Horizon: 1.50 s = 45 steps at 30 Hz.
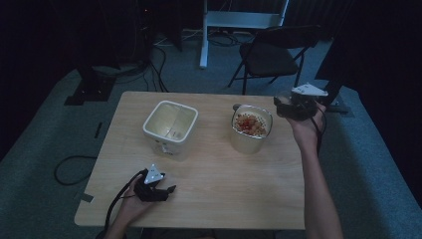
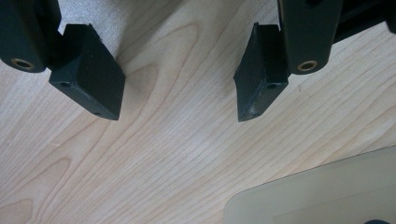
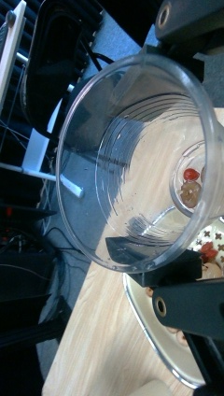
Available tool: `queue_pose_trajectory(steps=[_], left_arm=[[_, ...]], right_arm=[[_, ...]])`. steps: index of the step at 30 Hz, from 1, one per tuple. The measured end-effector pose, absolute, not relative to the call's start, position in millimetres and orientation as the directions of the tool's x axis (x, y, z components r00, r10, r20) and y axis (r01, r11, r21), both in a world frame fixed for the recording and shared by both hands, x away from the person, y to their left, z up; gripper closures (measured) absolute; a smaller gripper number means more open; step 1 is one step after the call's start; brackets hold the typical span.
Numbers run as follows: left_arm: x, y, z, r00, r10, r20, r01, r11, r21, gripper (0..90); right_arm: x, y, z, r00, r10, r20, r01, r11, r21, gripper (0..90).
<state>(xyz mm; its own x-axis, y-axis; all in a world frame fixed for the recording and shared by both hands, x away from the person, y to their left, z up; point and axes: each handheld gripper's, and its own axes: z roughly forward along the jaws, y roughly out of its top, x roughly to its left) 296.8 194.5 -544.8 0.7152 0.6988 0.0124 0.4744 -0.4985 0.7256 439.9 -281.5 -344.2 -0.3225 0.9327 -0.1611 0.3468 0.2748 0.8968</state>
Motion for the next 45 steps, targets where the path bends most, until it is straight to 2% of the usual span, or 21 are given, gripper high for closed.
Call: queue_pose_trajectory(steps=[3,8,11,14,15,16,18,23,27,31,32,34,36,37,45], left_arm=[[297,194,-545,0.715,0.699,0.012,0.474,-0.497,0.727,33.8],[297,194,-545,0.715,0.699,0.012,0.474,-0.497,0.727,33.9],[297,194,-545,0.715,0.699,0.012,0.474,-0.498,0.726,33.9],[297,194,-545,0.715,0.699,0.012,0.474,-0.498,0.726,33.9],[297,194,-545,0.715,0.699,0.012,0.474,-0.498,0.726,33.8],[297,194,-545,0.715,0.699,0.012,0.474,-0.498,0.726,33.8],[297,194,-545,0.715,0.699,0.012,0.474,-0.498,0.726,33.8],[297,194,-545,0.715,0.699,0.013,0.474,-0.498,0.726,33.8],[297,194,-545,0.714,0.7,0.013,0.473,-0.497,0.727,33.8],[297,194,-545,0.714,0.7,0.013,0.473,-0.497,0.727,33.8],[297,194,-545,0.714,0.7,0.013,0.473,-0.497,0.727,33.8],[297,194,-545,0.714,0.7,0.013,0.473,-0.497,0.727,33.8],[297,194,-545,0.714,0.7,0.013,0.473,-0.497,0.727,33.8],[297,194,-545,0.714,0.7,0.013,0.473,-0.497,0.728,33.8],[297,194,-545,0.714,0.7,0.013,0.474,-0.497,0.727,33.8]], right_arm=[[442,-278,-347,-0.324,0.922,-0.21,0.359,0.325,0.875,31.5],[446,-265,-353,-0.332,0.867,-0.372,0.386,0.484,0.785,31.6],[448,-255,-356,-0.342,0.811,-0.475,0.399,0.583,0.707,31.6],[450,-242,-360,-0.357,0.71,-0.606,0.399,0.703,0.588,31.7],[450,-242,-360,-0.357,0.71,-0.606,0.399,0.703,0.588,31.7],[451,-232,-363,-0.368,0.625,-0.688,0.4,0.775,0.49,31.7],[452,-224,-365,-0.381,0.519,-0.766,0.389,0.841,0.376,31.7],[453,-200,-372,-0.396,0.229,-0.889,0.356,0.931,0.081,31.8],[452,-183,-380,-0.403,-0.012,-0.915,0.331,0.93,-0.159,31.8],[452,-170,-388,-0.384,-0.182,-0.905,0.308,0.899,-0.312,32.1],[452,-170,-388,-0.384,-0.182,-0.905,0.308,0.899,-0.312,32.1],[450,-164,-394,-0.365,-0.271,-0.891,0.289,0.876,-0.385,32.1],[450,-164,-396,-0.357,-0.289,-0.888,0.289,0.87,-0.4,32.1],[450,-163,-397,-0.35,-0.336,-0.874,0.28,0.853,-0.44,32.2],[448,-164,-398,-0.331,-0.384,-0.862,0.278,0.834,-0.478,32.2]])
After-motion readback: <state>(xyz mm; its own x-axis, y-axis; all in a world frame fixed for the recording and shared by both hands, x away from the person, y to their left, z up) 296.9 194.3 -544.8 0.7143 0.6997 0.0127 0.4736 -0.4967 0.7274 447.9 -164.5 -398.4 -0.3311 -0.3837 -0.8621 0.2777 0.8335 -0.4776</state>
